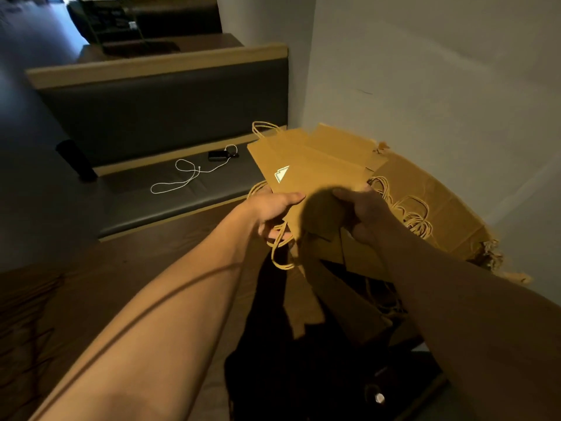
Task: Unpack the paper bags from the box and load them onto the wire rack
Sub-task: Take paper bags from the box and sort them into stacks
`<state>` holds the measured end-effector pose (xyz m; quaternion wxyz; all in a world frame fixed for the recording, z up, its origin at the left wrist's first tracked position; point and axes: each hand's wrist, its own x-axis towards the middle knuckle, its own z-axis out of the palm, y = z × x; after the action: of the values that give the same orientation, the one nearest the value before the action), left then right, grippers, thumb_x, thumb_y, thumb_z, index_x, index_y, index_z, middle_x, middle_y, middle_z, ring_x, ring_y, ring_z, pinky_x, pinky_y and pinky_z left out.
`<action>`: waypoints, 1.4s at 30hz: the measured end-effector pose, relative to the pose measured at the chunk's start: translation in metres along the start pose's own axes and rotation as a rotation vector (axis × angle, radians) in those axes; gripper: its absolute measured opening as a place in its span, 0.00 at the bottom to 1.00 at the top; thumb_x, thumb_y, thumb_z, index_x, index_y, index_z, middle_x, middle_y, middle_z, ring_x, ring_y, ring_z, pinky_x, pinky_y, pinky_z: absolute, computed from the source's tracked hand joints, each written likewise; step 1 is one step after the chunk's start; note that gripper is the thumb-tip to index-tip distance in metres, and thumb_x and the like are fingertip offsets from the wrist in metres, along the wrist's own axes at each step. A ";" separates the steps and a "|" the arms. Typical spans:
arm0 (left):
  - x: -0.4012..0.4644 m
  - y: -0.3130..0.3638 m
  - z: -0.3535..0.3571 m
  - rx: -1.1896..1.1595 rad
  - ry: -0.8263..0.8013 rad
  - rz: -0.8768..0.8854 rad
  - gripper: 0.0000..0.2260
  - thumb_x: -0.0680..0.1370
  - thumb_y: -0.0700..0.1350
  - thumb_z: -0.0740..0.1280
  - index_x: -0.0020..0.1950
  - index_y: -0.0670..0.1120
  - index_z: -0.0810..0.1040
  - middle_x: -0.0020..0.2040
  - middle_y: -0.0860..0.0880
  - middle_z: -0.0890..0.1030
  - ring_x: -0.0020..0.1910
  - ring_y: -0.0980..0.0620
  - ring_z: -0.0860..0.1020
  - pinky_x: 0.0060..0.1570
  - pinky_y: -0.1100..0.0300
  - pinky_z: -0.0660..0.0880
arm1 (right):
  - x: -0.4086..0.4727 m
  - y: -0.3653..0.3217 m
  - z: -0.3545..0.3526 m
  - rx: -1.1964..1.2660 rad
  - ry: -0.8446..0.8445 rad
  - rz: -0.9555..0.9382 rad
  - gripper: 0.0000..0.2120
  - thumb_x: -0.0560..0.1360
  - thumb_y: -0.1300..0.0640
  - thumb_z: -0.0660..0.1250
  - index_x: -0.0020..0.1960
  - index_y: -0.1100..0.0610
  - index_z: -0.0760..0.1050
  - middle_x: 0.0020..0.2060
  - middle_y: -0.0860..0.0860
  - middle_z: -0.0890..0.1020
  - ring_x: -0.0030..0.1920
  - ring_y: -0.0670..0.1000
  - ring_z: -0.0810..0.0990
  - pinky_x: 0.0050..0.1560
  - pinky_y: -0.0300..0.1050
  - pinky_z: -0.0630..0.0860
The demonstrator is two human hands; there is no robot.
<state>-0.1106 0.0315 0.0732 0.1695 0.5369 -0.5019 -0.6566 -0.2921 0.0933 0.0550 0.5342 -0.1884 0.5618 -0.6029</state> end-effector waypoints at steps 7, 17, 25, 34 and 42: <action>-0.032 0.000 -0.050 -0.181 -0.070 -0.007 0.10 0.81 0.49 0.67 0.60 0.47 0.76 0.45 0.46 0.84 0.43 0.48 0.83 0.46 0.50 0.83 | -0.012 0.001 0.040 -0.019 -0.078 -0.104 0.11 0.71 0.70 0.69 0.51 0.61 0.76 0.49 0.62 0.82 0.50 0.64 0.81 0.48 0.56 0.80; -0.073 -0.027 -0.121 -0.110 0.190 0.018 0.22 0.75 0.56 0.70 0.62 0.42 0.76 0.52 0.42 0.83 0.46 0.44 0.84 0.49 0.50 0.82 | -0.025 0.022 0.123 -0.243 -0.055 -0.016 0.12 0.73 0.60 0.72 0.54 0.54 0.74 0.51 0.50 0.81 0.44 0.53 0.80 0.32 0.43 0.79; -0.117 -0.085 -0.182 -0.086 0.148 -0.094 0.10 0.79 0.54 0.69 0.48 0.47 0.77 0.33 0.53 0.80 0.28 0.57 0.77 0.32 0.64 0.74 | -0.044 0.058 0.185 -0.300 -0.344 0.131 0.12 0.77 0.67 0.65 0.53 0.52 0.77 0.53 0.53 0.83 0.53 0.55 0.82 0.41 0.52 0.81; -0.142 -0.153 -0.216 -0.373 0.472 0.121 0.13 0.80 0.38 0.68 0.64 0.41 0.75 0.52 0.44 0.83 0.41 0.51 0.83 0.35 0.60 0.80 | -0.072 0.134 0.225 -0.482 -0.536 0.238 0.13 0.75 0.60 0.71 0.59 0.55 0.79 0.53 0.52 0.85 0.55 0.55 0.83 0.59 0.59 0.77; -0.133 -0.218 -0.228 -0.716 0.657 0.061 0.10 0.84 0.39 0.59 0.65 0.44 0.73 0.51 0.43 0.83 0.37 0.48 0.82 0.29 0.59 0.77 | -0.072 0.175 0.229 -0.570 -0.446 0.250 0.17 0.76 0.69 0.67 0.61 0.55 0.77 0.60 0.55 0.81 0.58 0.57 0.80 0.61 0.61 0.75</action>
<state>0.2070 0.1200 -0.0207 0.5120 0.6089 -0.1799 -0.5786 -0.0007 0.0813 -0.0039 0.6390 -0.3861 0.5955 -0.2966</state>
